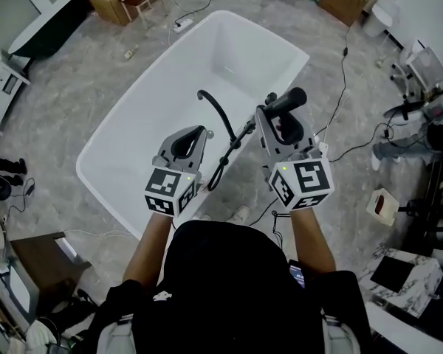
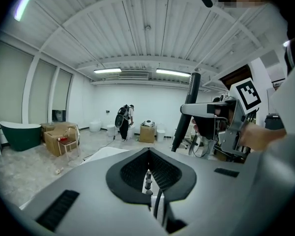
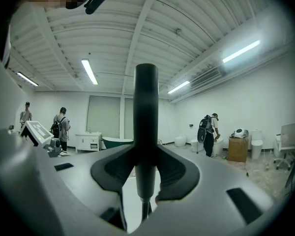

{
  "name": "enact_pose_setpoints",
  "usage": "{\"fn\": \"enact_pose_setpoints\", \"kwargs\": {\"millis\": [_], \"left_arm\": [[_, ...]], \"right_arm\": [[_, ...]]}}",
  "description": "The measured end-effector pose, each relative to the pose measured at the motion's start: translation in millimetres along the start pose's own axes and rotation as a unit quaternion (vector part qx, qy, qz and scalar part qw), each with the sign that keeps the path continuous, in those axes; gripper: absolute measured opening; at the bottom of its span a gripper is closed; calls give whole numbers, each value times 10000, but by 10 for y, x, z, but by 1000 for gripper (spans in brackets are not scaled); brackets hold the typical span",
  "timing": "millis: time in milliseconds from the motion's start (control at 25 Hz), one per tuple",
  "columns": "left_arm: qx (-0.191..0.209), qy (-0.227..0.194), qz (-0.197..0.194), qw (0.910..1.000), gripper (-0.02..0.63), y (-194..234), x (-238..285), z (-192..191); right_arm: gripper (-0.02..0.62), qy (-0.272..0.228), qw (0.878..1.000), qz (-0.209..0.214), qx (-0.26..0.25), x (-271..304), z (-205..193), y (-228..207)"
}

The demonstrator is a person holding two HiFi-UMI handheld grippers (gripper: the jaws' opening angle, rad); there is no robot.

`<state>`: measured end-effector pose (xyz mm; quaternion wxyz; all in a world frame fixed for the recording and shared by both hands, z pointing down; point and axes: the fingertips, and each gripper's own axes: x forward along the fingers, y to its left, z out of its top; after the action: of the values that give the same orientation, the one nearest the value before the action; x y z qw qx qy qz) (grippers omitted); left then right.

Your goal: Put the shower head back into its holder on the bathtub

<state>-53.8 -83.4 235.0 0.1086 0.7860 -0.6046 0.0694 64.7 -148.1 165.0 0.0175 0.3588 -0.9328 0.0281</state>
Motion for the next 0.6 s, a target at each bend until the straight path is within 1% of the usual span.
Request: {"fn": "enact_pose_setpoints", "kwargs": {"millis": [320,600], "left_arm": [[-22,2,330,9995,14,-133,22,16],[-70,82,550,9984,14,-173,-86,-150]], "right_arm": [[143,-87,9992,386,-44,48,85,-112],[143,-113,9979,639,-21,12,43,-46]]}}
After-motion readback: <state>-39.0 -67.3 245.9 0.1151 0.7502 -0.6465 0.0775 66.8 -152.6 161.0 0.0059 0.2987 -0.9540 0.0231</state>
